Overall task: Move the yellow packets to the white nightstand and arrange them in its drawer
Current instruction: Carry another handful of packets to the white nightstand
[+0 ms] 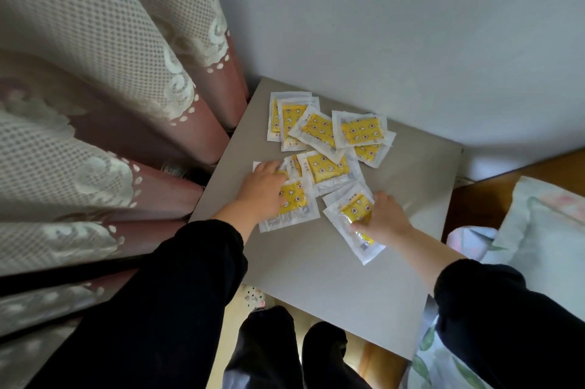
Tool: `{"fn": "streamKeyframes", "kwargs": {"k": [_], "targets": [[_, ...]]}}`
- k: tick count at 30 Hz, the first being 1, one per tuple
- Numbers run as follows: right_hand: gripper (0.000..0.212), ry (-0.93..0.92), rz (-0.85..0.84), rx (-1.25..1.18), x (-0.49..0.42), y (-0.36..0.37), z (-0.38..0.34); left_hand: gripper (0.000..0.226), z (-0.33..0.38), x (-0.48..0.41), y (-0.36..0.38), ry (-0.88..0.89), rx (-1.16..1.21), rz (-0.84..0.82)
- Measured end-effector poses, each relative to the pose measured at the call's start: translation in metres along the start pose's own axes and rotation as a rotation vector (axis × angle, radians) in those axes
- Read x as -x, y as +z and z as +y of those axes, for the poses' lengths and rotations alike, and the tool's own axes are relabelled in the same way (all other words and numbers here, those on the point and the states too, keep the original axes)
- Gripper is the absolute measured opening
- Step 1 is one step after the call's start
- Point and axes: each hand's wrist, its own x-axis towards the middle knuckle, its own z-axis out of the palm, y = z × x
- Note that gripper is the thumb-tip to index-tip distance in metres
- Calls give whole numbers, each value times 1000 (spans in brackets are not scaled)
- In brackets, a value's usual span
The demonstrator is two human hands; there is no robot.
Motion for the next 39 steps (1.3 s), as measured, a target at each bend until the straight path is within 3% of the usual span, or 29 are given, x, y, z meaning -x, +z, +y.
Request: {"fn": "streamKeyframes", "kwargs": {"k": [6,11,15,20,25,29,31,34,36,39], "targets": [[38,69,-20,-177,1,6,-1,43,6,16,6,-12,-31,0],[23,132,-33,-193,4,3,-6,42,9,29,11,-85,37,88],[26,157,13,-165,11,6,-10,61,11,38,14,-174,81,91],[33,106,63,-100,23,6,-13,37,9,48,18,-242,144,-26],[25,-22,-98,39,31,-3,-4,18,12,60,17,-245,190,-77],[24,-156,-50,125,27,-16,-5,15,-3,63,21,-375,652,-69],[32,-300,-14,193,17,-26,-15,17,-9,66,18,-419,1088,-74],[52,-550,19,483,4,-38,-40,23,-12,75,12,-420,1662,-176],[57,-627,6,602,-4,-39,-52,26,-15,77,13,-410,1805,-236],[69,-603,-68,631,-10,-28,-53,24,-14,75,12,-382,1905,-286]]}}
